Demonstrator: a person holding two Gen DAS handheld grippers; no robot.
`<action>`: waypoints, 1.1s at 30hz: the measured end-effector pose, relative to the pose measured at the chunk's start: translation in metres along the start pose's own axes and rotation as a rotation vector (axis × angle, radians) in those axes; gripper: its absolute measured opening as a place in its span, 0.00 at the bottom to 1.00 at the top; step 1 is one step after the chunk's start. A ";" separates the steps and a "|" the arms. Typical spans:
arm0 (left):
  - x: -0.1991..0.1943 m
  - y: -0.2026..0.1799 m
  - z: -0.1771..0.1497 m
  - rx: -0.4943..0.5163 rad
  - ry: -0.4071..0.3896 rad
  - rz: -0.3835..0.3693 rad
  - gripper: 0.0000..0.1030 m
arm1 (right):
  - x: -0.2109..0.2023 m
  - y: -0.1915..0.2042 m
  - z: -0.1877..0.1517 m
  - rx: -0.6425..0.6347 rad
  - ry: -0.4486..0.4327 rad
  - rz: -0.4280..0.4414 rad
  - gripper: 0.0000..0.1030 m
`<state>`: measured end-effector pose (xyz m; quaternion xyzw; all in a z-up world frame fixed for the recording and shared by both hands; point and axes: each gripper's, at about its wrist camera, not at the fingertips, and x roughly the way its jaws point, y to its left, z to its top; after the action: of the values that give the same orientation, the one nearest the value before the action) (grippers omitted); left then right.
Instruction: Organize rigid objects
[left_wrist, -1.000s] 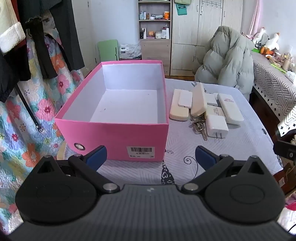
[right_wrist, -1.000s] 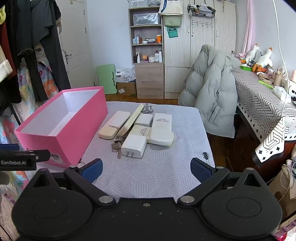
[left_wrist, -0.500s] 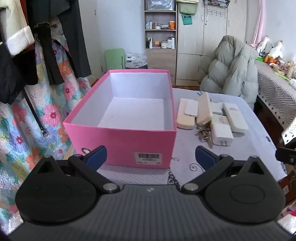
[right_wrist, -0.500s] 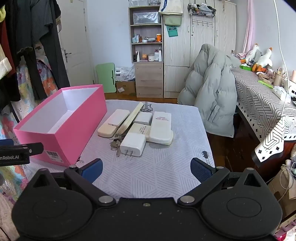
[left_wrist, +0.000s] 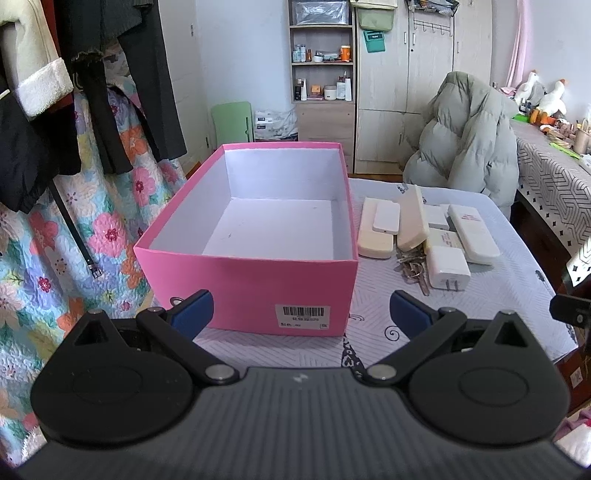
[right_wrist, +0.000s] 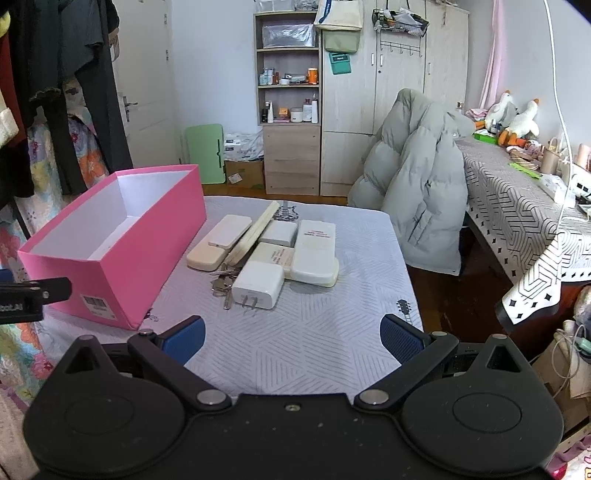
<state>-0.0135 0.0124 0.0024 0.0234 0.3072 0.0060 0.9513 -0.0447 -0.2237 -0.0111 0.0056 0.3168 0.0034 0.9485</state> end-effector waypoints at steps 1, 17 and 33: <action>0.000 -0.002 0.000 0.004 -0.004 0.014 1.00 | 0.000 0.000 0.000 0.000 -0.002 -0.004 0.99; 0.005 -0.005 -0.001 0.016 0.006 0.028 1.00 | -0.005 0.001 0.000 -0.012 -0.077 -0.009 0.99; -0.001 -0.006 0.001 0.028 -0.004 0.004 1.00 | -0.004 0.004 -0.002 -0.030 -0.067 -0.007 0.99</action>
<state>-0.0135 0.0066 0.0037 0.0375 0.3051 0.0034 0.9516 -0.0495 -0.2195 -0.0102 -0.0095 0.2846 0.0046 0.9586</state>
